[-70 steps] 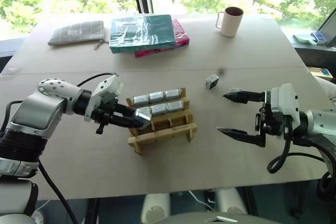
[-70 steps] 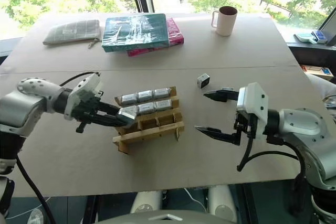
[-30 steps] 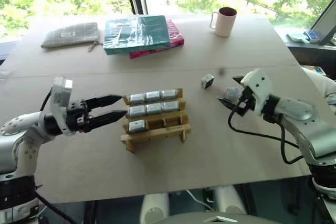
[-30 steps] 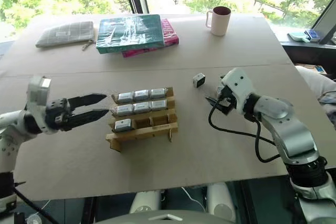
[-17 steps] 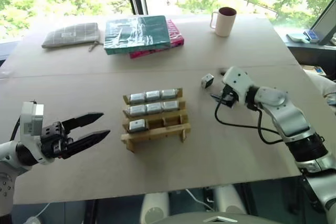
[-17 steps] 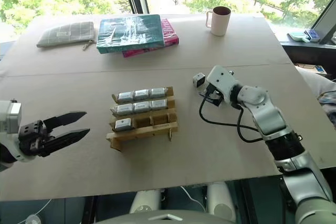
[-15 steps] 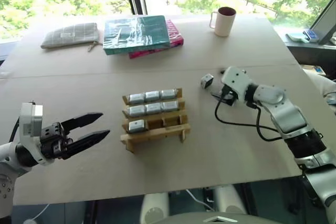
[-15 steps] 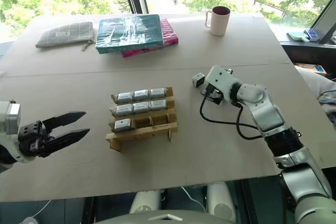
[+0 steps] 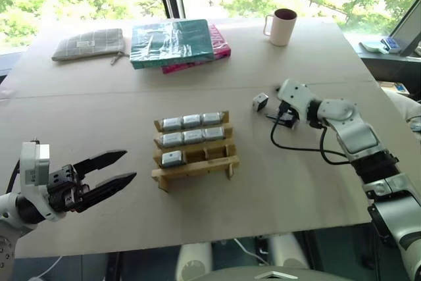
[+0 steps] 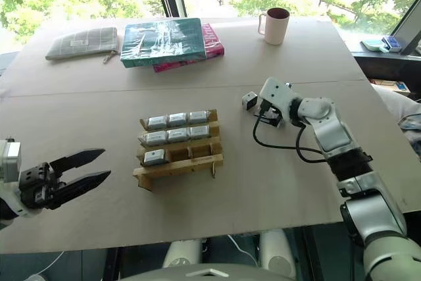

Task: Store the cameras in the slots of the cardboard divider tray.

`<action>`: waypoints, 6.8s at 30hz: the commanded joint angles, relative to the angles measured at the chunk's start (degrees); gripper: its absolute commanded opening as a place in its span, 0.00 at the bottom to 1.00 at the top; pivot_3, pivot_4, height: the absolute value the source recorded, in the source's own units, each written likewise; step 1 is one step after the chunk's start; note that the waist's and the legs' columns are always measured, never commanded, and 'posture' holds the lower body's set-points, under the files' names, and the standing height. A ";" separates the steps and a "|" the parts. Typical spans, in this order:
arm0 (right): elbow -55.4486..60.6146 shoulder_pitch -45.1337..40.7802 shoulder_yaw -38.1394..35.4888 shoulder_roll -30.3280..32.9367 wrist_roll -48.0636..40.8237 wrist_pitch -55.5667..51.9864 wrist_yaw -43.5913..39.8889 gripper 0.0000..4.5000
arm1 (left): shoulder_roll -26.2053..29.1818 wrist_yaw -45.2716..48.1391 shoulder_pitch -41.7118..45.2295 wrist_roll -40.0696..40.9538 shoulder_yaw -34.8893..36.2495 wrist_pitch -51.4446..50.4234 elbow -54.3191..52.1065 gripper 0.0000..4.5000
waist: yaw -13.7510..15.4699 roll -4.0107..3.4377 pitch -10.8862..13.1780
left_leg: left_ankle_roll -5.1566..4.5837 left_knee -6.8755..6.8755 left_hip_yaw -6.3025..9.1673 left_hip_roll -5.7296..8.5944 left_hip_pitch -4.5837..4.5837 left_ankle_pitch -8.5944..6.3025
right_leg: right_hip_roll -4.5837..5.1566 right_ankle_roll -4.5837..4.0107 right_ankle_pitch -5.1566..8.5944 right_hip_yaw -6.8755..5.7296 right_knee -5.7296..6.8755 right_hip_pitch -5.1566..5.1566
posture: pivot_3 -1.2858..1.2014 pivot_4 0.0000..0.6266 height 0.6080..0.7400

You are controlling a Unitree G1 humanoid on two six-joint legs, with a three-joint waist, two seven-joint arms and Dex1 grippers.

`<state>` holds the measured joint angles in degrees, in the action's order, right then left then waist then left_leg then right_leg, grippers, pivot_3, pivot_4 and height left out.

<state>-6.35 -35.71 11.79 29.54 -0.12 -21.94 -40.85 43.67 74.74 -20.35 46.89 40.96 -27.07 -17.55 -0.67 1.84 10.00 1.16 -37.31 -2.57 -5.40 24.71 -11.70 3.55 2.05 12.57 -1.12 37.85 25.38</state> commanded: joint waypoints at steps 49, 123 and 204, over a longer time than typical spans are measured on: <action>38.54 7.76 2.31 6.36 -0.24 10.87 -4.11 0.42 | -8.30 -58.79 55.92 39.78 -37.12 -38.54 5.04 0.79 | 0.00 0.01 0.00 | 0.00 0.00 0.79 0.32 -0.17 0.01 | -0.92 0.13 -0.25 0.99 -0.02 -0.16 | 0.52 0.24 1.00; 0.09 -3.39 0.37 3.92 -7.24 15.91 -13.95 1.00 | 3.45 2.26 25.10 -5.14 -6.83 -8.96 7.80 0.96 | -0.11 -0.04 0.07 | -0.02 -0.10 0.80 0.28 -0.02 0.02 | -1.00 -0.12 -0.10 1.06 0.08 0.02 | 0.52 0.24 1.00; -60.53 -30.93 -3.18 -15.55 6.20 34.19 -6.52 0.99 | -3.02 -2.36 -2.67 2.54 -2.76 6.79 -6.86 0.98 | -1.81 -0.18 0.12 | 0.00 0.16 0.34 0.25 -0.09 0.01 | -1.00 -0.16 -0.13 1.42 0.08 0.27 | 0.52 0.24 1.00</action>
<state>-66.48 -64.17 10.19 14.42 6.41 12.53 -49.04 40.83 72.60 -22.57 48.59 37.35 -20.88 -22.09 -2.48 1.67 10.12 1.16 -37.14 -2.23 -5.15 24.62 -11.69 2.55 1.89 12.44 0.30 37.93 25.65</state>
